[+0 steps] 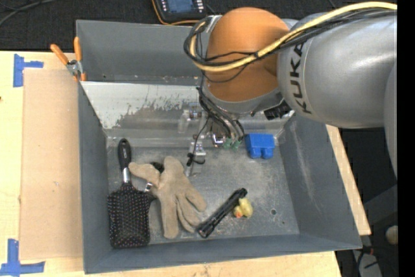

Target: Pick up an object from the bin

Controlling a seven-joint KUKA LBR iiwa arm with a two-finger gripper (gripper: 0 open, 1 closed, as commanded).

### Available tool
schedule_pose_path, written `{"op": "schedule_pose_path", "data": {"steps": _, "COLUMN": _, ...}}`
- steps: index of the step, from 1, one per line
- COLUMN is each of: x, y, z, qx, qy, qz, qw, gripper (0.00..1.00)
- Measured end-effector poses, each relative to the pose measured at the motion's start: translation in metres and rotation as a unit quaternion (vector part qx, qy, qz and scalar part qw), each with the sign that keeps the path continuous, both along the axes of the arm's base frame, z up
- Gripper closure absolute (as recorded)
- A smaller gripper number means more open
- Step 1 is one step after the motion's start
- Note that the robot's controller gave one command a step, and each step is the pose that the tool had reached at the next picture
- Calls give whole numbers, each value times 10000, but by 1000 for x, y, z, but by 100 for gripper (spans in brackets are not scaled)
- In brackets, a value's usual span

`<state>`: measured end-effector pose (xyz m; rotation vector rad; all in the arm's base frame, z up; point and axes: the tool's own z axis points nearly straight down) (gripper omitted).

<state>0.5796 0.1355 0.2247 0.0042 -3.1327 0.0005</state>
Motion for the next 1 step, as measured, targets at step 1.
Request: {"op": "schedule_pose_path", "data": {"steps": 1, "x": 2, "y": -1, "z": 4, "qx": 4, "qy": -37, "qz": -27, "qw": 10000, "gripper": 0}}
